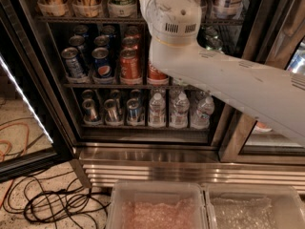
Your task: Pick 7up can from top shelf of fridge
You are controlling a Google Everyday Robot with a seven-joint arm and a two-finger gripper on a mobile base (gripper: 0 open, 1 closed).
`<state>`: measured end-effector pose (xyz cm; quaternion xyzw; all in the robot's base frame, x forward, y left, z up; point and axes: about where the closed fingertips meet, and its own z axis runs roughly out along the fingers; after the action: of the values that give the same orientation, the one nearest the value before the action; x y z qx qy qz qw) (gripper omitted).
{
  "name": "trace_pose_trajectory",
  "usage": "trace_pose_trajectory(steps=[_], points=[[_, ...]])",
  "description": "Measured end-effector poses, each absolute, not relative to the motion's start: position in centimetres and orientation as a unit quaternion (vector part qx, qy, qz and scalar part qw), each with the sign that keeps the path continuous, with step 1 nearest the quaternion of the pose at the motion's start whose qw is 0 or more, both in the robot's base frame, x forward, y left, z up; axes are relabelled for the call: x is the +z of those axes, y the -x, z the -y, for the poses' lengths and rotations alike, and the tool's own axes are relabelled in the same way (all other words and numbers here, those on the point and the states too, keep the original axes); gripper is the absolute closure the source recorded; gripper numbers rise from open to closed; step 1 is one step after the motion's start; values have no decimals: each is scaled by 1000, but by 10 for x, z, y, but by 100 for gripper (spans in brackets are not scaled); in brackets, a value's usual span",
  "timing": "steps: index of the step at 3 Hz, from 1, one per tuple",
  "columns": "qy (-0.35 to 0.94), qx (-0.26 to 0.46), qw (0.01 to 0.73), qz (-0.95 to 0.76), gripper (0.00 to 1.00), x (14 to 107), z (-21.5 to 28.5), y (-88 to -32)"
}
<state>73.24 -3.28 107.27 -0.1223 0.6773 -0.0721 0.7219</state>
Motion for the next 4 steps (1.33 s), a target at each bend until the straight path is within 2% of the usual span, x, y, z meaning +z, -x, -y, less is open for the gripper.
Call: trace_pose_trajectory(steps=[1,4], points=[[125,-77,714,-685,28,1061,38,-732],[126,-75,713,-686,36,1066,36,-734]])
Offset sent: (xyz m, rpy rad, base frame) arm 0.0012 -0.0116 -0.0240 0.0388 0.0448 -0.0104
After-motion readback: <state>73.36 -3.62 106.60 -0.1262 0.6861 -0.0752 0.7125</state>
